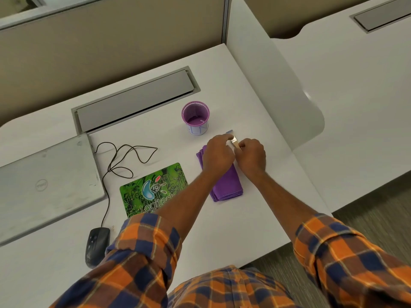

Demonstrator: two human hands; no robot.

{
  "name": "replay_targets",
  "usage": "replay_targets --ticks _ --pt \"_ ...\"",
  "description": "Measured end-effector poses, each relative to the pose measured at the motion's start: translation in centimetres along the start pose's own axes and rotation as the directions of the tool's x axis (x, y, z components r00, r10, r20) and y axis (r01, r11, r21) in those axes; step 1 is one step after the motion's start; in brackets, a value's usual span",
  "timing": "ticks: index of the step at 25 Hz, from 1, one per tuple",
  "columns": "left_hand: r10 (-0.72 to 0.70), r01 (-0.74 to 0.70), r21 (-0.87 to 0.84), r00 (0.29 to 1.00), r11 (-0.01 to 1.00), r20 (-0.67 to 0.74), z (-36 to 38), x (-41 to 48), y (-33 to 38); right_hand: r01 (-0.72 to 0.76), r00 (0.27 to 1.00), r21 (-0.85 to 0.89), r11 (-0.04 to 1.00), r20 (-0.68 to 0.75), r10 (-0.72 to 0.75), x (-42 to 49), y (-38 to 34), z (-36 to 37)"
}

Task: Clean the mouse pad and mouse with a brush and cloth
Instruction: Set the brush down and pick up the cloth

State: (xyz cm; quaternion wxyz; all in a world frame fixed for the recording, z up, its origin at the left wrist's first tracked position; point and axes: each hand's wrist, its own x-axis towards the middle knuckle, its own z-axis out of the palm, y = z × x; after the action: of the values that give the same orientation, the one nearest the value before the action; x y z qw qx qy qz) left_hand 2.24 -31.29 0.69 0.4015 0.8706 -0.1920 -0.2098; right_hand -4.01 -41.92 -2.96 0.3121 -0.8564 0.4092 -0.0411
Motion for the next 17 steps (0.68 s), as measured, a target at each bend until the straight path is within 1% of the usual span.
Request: replay_targets --ticks 2,5,8,11,14,17 --pt "0.067 -0.067 0.085 0.998 0.994 0.003 0.2 -0.4 -0.7 0.013 1.0 -0.031 0.999 -0.016 -0.013 0.0 0.0 0.2" --pt "0.131 -0.137 0.224 0.991 0.965 0.04 0.4 -0.9 -1.8 0.024 0.999 -0.096 0.995 -0.026 -0.027 -0.1 -0.2 0.5" --pt "0.179 -0.191 0.295 0.982 0.936 0.068 0.4 -1.6 -2.7 0.044 0.999 -0.137 0.99 -0.016 -0.047 -0.2 -0.4 0.4" --pt "0.229 -0.262 0.397 0.965 0.88 0.128 0.3 -2.3 -3.3 0.049 0.999 -0.149 0.988 -0.002 -0.05 -0.6 -0.6 0.1" --pt "0.266 -0.285 0.386 0.959 0.878 0.101 -0.2 -3.4 -3.9 0.074 0.997 -0.158 0.985 -0.014 -0.077 -1.6 -1.1 -0.3" --pt "0.265 -0.259 0.402 0.963 0.878 0.044 -0.8 -4.6 -4.9 0.128 0.992 -0.142 0.981 0.002 -0.129 -3.6 -1.3 -0.4"
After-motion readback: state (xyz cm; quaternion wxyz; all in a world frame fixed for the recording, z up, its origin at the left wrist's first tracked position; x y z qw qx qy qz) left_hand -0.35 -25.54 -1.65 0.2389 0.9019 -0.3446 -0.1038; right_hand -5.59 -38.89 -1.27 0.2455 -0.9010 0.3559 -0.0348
